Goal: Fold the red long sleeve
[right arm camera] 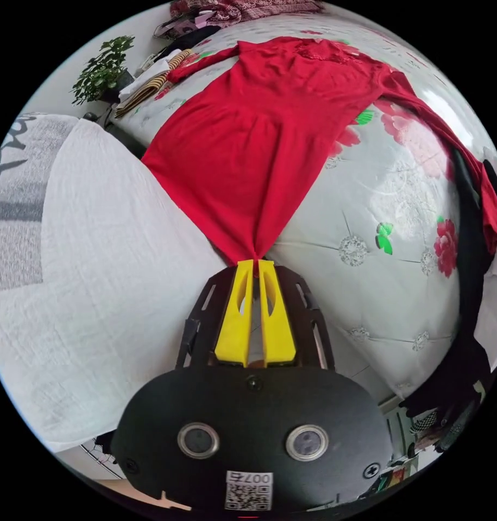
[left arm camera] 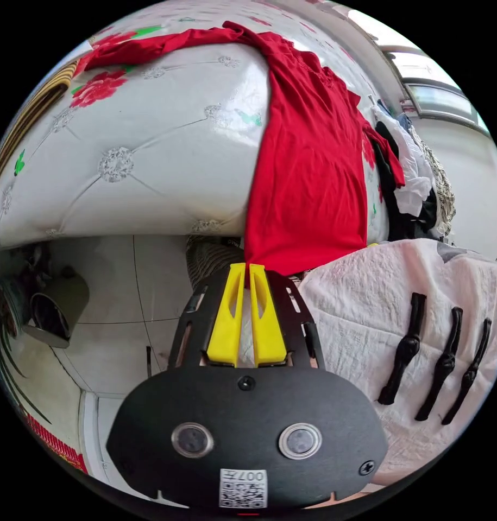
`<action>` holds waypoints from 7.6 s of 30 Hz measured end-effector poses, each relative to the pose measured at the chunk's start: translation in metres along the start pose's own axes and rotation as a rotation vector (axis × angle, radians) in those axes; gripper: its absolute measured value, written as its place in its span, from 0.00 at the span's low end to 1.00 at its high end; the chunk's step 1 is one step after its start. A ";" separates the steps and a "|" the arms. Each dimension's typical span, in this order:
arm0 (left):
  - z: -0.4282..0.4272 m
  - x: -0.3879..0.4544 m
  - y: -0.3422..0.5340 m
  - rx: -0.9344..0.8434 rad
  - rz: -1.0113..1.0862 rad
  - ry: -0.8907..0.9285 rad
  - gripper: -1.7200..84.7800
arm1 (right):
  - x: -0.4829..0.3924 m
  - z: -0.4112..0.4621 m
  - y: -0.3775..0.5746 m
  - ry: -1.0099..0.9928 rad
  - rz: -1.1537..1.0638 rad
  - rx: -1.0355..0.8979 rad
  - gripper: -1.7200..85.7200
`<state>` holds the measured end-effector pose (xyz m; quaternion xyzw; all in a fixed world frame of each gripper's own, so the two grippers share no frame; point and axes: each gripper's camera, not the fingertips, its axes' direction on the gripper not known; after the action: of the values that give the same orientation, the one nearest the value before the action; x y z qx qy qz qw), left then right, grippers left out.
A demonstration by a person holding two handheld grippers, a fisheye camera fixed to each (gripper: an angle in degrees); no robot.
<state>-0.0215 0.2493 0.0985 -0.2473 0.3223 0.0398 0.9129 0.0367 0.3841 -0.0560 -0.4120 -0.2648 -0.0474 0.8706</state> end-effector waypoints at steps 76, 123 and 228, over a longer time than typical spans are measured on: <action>-0.248 -0.154 -0.088 0.683 -0.198 0.831 0.01 | -0.004 -0.107 -0.075 -0.027 -0.141 0.570 0.04; -0.015 0.148 -0.248 0.063 0.544 -0.502 0.09 | 0.066 -0.043 -0.131 0.020 0.376 0.068 0.09; -0.082 0.078 -0.172 0.196 0.501 -0.336 0.03 | 0.098 -0.187 0.028 0.426 0.380 0.710 0.03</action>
<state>0.0336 0.0532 0.0696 -0.0611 0.2200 0.2726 0.9346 0.2073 0.2768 -0.1235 -0.1103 0.0005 0.1231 0.9862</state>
